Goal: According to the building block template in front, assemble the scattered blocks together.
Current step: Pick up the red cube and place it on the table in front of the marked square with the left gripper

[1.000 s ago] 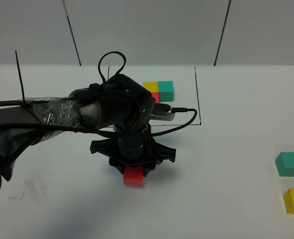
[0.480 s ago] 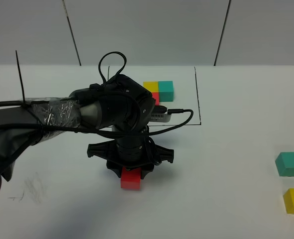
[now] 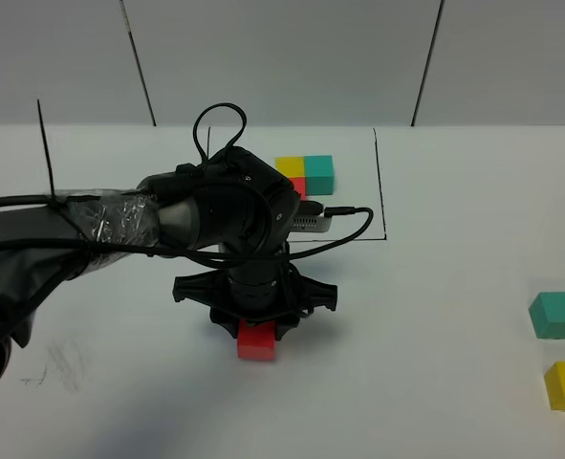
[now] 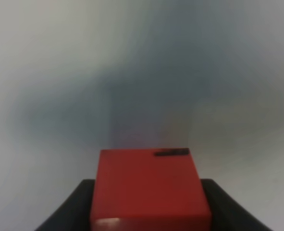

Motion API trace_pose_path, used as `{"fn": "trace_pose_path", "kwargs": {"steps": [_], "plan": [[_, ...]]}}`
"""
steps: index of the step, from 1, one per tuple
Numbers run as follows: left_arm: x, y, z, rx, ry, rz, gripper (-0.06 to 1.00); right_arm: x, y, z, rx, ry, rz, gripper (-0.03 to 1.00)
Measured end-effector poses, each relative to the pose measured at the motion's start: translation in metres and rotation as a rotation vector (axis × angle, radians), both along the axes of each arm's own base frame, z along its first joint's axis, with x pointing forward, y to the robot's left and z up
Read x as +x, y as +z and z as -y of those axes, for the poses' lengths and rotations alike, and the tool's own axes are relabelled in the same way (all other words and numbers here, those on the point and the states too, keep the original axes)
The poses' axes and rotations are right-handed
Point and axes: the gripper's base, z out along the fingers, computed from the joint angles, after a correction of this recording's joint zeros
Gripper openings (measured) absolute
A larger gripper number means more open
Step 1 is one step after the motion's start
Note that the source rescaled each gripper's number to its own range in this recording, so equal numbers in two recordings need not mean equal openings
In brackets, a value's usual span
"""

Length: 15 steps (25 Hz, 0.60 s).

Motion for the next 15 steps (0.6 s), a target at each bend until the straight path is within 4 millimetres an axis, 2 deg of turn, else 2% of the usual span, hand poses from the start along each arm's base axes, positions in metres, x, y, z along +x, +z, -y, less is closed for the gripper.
{"fn": "trace_pose_path", "kwargs": {"steps": [4, 15], "plan": [[0.0002, -0.014, 0.0001, 0.023, 0.0, -0.026, 0.5, 0.0, 0.0, 0.0, 0.0, 0.0, 0.0, 0.01], [0.0001, -0.0141, 0.0, 0.024, 0.001, -0.027, 0.5, 0.0, 0.0, 0.0, 0.0, 0.0, 0.0, 0.01]]}}
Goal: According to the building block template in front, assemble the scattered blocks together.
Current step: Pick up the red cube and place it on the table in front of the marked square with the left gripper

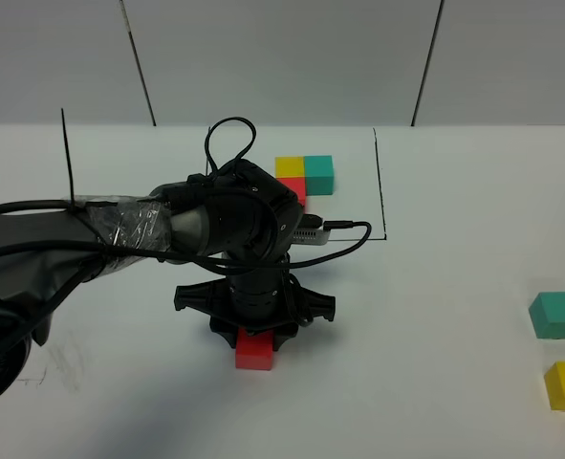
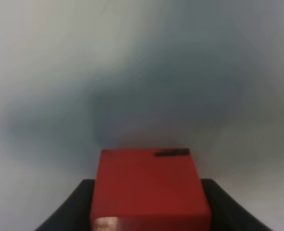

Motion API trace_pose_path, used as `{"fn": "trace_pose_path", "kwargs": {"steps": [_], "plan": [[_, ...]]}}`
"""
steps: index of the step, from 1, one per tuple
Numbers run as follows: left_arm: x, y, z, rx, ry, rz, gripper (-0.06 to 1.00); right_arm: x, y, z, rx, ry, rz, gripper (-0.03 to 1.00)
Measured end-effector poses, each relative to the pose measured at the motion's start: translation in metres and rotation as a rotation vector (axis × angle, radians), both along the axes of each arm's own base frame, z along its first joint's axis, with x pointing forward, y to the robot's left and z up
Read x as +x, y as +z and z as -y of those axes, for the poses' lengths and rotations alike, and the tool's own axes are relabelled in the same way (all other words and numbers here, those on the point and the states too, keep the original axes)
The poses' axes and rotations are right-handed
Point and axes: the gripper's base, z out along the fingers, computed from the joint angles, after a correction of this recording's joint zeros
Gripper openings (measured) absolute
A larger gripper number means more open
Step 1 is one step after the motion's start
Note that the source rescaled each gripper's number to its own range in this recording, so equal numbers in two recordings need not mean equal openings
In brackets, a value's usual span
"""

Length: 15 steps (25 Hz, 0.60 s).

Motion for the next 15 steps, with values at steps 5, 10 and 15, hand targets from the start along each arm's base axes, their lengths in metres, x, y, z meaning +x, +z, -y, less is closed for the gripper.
{"fn": "trace_pose_path", "kwargs": {"steps": [5, 10, 15], "plan": [[-0.0001, 0.0, 0.0, 0.0, 0.001, -0.001, 0.5, 0.0, 0.0, 0.0, 0.0, 0.0, 0.0, 0.01], [-0.0002, 0.0, -0.0001, 0.001, 0.001, -0.002, 0.5, 0.0, 0.0, 0.0, 0.0, 0.0, 0.0, 0.01], [-0.0003, 0.0, -0.0001, 0.002, 0.001, -0.003, 0.5, 0.0, 0.0, 0.0, 0.0, 0.0, 0.0, 0.01]]}}
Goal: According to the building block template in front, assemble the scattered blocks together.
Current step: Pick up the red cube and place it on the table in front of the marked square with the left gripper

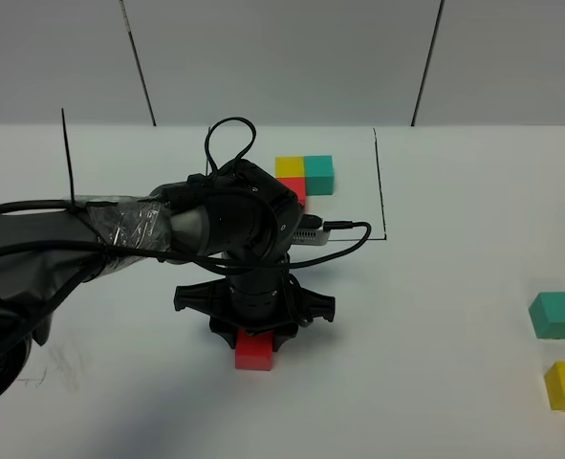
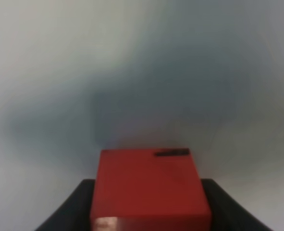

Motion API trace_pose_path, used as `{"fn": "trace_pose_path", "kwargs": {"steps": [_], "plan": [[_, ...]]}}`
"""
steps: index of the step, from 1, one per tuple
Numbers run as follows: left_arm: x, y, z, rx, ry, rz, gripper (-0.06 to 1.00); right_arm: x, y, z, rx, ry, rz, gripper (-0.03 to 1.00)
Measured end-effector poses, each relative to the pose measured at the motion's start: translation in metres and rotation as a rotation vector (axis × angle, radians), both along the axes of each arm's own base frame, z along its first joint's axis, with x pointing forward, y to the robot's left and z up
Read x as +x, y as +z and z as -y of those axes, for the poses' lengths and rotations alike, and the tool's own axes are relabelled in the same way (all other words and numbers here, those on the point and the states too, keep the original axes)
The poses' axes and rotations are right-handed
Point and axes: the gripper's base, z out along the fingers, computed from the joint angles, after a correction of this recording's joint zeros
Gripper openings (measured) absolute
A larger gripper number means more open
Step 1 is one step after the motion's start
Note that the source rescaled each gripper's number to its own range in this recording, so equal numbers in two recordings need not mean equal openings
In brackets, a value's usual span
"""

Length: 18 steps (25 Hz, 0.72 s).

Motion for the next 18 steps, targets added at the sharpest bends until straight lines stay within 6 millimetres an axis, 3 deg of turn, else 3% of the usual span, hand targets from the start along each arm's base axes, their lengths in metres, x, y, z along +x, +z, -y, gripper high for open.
{"fn": "trace_pose_path", "kwargs": {"steps": [18], "plan": [[0.0, 0.0, -0.0001, 0.001, 0.0, 0.0, 0.5, 0.0, 0.0, 0.0, 0.0, 0.0, 0.0, 0.01]]}}
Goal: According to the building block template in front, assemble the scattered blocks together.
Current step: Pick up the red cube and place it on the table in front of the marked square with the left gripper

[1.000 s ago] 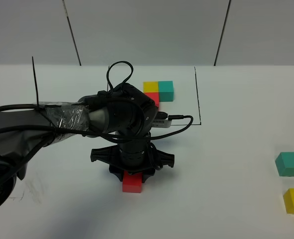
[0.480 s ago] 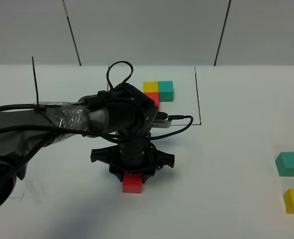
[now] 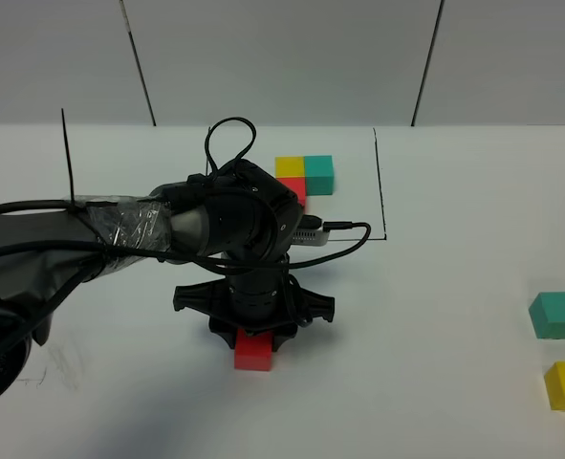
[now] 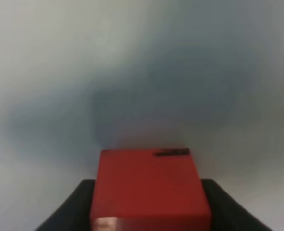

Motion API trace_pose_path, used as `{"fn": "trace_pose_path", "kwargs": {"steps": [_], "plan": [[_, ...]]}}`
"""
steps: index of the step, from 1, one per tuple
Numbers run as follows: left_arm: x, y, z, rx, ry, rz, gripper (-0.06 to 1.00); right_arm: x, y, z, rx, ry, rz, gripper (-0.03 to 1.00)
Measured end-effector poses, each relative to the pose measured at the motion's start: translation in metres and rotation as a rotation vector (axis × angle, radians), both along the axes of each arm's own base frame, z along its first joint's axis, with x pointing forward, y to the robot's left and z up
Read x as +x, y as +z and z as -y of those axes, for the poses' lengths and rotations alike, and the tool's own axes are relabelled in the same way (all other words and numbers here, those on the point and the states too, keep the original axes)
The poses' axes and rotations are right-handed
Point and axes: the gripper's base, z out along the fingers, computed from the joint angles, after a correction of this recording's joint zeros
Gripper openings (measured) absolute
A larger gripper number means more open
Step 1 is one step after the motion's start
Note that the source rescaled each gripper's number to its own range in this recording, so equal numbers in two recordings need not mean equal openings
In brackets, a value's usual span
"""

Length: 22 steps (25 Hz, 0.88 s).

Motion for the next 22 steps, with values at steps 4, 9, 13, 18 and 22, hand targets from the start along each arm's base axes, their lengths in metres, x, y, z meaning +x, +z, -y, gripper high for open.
{"fn": "trace_pose_path", "kwargs": {"steps": [4, 9, 13, 18, 22], "plan": [[0.0006, 0.0, 0.0005, -0.006, -0.001, 0.006, 0.5, 0.0, 0.0, 0.0, 0.0, 0.0, 0.0, 0.01], [0.0006, 0.0, 0.0005, -0.006, -0.001, 0.006, 0.5, 0.0, 0.0, 0.0, 0.0, 0.0, 0.0, 0.01], [0.0007, 0.0, 0.0004, -0.005, 0.001, 0.007, 0.5, 0.0, 0.0, 0.0, 0.0, 0.0, 0.0, 0.01], [0.0007, 0.0, 0.0005, -0.005, 0.001, 0.008, 0.5, 0.0, 0.0, 0.0, 0.0, 0.0, 0.0, 0.01], [0.0009, 0.0, 0.0007, -0.007, 0.001, 0.01, 0.5, 0.0, 0.0, 0.0, 0.0, 0.0, 0.0, 0.01]]}}
